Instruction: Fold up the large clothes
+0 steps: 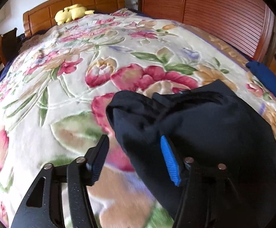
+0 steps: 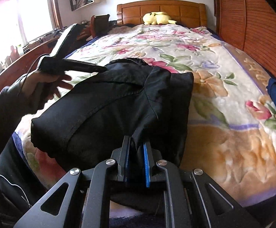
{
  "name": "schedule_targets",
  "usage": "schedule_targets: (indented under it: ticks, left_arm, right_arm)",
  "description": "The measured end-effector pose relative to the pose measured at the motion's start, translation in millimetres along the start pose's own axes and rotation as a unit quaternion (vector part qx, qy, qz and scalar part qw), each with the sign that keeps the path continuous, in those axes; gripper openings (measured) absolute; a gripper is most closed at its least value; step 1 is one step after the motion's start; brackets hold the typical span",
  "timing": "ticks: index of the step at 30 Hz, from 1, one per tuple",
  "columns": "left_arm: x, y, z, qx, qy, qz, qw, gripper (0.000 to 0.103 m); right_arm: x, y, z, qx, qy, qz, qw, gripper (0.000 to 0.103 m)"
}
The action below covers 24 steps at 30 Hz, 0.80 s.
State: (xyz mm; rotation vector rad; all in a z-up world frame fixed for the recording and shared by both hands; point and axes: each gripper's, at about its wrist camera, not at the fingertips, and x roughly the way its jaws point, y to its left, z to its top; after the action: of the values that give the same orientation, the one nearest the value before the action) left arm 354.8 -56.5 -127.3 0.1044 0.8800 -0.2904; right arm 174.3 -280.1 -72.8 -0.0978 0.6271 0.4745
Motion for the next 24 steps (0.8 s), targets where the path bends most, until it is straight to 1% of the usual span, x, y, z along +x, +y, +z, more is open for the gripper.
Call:
schedule_targets:
  ticks: [1,2,3,6,7,9,11,13,15,17,20,24]
  left_arm:
    - [4.5,2.4,2.0,-0.002,0.002,0.002,1.0,0.072]
    - [10.1,4.7,4.1,-0.001,0.001,0.009,1.0,0.081]
    - [14.5,6.6,5.5,-0.002,0.002,0.009,1.0,0.083]
    - [25.4,12.1,9.8,-0.015,0.01,-0.009,0.9998,0.085]
    - [27.3,13.1,11.2,-0.016,0.007,-0.01,0.9998,0.085]
    - [30.4,13.0,13.9,-0.015,0.0,-0.006,0.9999,0.085]
    - [33.8,11.5,16.0,-0.012,-0.001,0.001,0.9999,0.085]
    - [36.9,10.3,18.5,-0.007,0.0,0.005,1.0,0.085]
    - [39.0,12.2,22.1,-0.007,0.004,0.0,1.0,0.085]
    - [39.7,14.2,25.3,-0.008,0.01,-0.007,0.9999,0.085]
    - [33.5,16.4,27.8,-0.011,0.01,-0.009,0.9998,0.085]
    - [13.1,17.5,27.2,-0.015,-0.019,-0.018,0.9995,0.085]
  right_arm:
    - [0.3,0.3,0.3,-0.002,0.0,-0.001,1.0,0.011]
    - [0.3,0.6,-0.3,-0.004,-0.001,-0.003,1.0,0.011]
    - [0.9,0.4,-0.6,-0.004,-0.001,-0.004,1.0,0.011]
    - [-0.2,0.7,-1.7,-0.002,-0.005,-0.005,1.0,0.013]
    - [-0.9,1.0,-2.1,-0.001,-0.006,-0.006,1.0,0.016]
    - [-3.2,1.8,-1.8,0.0,-0.007,-0.012,1.0,0.019]
    - [-8.0,1.8,-1.1,0.007,-0.009,-0.025,1.0,0.028]
    - [-14.8,0.4,-1.2,0.015,-0.006,-0.032,0.999,0.03]
    - [-25.6,1.3,-2.8,0.018,-0.009,-0.035,0.999,0.032]
    - [-35.3,2.1,-5.9,0.017,-0.01,-0.044,0.999,0.037]
    - [-48.5,3.4,-13.6,0.015,-0.006,-0.057,0.998,0.038]
    - [-60.6,1.8,-25.4,0.019,0.003,-0.067,0.998,0.038]
